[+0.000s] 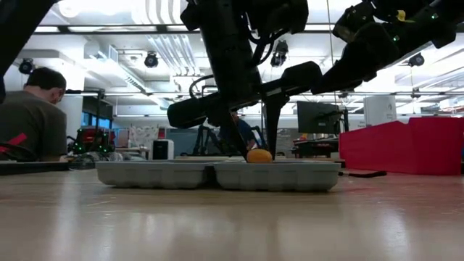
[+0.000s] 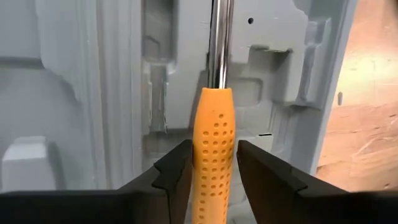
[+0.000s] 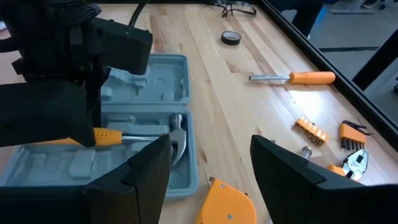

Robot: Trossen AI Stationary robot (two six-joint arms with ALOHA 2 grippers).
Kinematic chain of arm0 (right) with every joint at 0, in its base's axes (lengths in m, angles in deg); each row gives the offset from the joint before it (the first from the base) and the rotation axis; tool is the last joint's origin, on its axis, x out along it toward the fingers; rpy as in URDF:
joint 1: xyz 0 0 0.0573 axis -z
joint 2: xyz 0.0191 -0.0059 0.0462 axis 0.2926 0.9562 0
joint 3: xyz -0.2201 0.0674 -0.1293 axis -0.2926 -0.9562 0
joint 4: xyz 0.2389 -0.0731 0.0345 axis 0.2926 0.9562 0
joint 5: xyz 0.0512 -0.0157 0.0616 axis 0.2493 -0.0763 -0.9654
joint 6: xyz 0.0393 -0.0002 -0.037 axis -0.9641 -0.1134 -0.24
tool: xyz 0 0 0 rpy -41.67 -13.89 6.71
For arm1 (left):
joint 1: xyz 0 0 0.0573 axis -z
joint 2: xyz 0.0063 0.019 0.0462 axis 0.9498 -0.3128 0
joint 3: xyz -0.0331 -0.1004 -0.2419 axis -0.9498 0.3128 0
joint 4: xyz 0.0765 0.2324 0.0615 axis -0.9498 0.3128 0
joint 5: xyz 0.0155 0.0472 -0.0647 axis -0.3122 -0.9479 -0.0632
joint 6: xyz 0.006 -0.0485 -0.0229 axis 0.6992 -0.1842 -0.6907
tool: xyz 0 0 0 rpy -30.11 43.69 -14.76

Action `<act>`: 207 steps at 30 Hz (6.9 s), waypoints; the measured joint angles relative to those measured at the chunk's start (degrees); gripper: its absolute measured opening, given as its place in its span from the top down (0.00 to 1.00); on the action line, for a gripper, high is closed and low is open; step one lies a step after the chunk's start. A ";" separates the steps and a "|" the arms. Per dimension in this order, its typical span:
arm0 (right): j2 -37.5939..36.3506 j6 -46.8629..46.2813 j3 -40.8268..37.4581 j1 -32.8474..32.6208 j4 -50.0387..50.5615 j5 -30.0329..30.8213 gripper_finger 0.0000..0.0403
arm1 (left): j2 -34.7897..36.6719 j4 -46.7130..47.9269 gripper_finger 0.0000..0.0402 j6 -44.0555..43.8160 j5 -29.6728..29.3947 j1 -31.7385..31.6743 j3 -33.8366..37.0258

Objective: Prefit tool cases
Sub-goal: Put the yellow hammer into the gray pre-fit tool case, then put the yellow pliers into the gray pre-fit tool case

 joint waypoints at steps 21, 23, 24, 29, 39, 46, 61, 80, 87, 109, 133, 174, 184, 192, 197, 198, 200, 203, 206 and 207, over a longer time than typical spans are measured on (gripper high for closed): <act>0.00 0.01 0.00 0.00 -0.02 -0.90 0.51 | 0.38 -0.74 0.56 3.40 0.14 -0.02 0.00; 0.00 0.00 0.00 0.00 -0.04 -1.35 0.51 | 0.38 -0.74 0.52 3.86 0.13 -0.02 0.00; 0.00 0.00 0.00 0.00 -0.02 -1.36 0.51 | 0.39 -0.72 0.50 4.21 0.12 -0.02 0.00; 0.00 0.04 0.00 0.00 -0.03 -1.33 0.51 | 1.64 -0.52 0.44 5.22 -2.16 -0.09 0.00; 0.02 1.27 0.00 0.00 0.10 -1.08 0.51 | 4.25 -0.17 0.53 8.24 -4.78 -0.15 -0.02; -0.13 1.94 0.00 0.02 0.39 -0.85 0.51 | 4.22 -2.73 0.79 10.14 -4.48 -0.15 -0.02; -5.41 4.04 0.00 0.07 2.28 3.69 0.51 | 3.77 -5.27 0.99 10.02 -1.39 -0.15 0.35; -10.16 3.96 0.00 0.07 6.37 3.67 0.51 | -0.17 -7.32 1.00 9.50 1.30 -0.02 0.92; -10.16 3.87 0.00 0.07 6.82 3.67 0.51 | -0.48 -7.78 1.00 10.99 1.29 -0.26 -0.07; -10.14 3.37 0.00 0.04 6.78 3.65 0.51 | -0.84 7.64 1.00 14.29 -2.90 -1.81 -7.48; -10.14 3.39 -0.04 0.04 6.81 3.63 0.51 | -3.60 20.18 1.00 21.32 -7.49 -3.76 -19.87; -17.98 3.53 -2.86 0.04 8.97 3.69 0.51 | -3.73 10.05 1.00 21.43 8.87 -2.97 -13.88; -18.10 3.40 -2.89 0.04 9.89 3.67 0.51 | -3.71 10.14 1.00 20.77 5.58 -3.27 -12.60; -18.16 3.39 -2.89 0.06 9.86 3.67 0.51 | -3.71 9.98 1.00 21.78 -0.27 -3.85 -12.02; -18.51 3.39 -2.89 0.05 10.17 3.67 0.51 | -3.64 9.77 0.99 23.94 -1.06 -4.90 -12.48; -18.99 3.39 -2.91 0.04 10.27 3.67 0.51 | -3.64 9.77 0.98 24.42 -1.06 -5.11 -12.48; -20.24 3.41 -2.91 0.05 10.55 3.67 0.51 | -3.64 9.63 0.95 25.27 -1.06 -5.60 -12.48; -21.84 3.40 -3.09 0.04 11.62 3.67 0.51 | -3.64 9.25 0.90 26.56 -1.06 -6.32 -12.48; -23.31 3.41 -3.44 0.05 13.02 3.67 0.51 | -3.61 7.32 0.84 27.61 -1.08 -7.00 -12.46; -23.73 3.39 -3.57 0.05 13.30 3.67 0.51 | -3.60 6.77 0.82 28.14 -1.24 -7.26 -12.46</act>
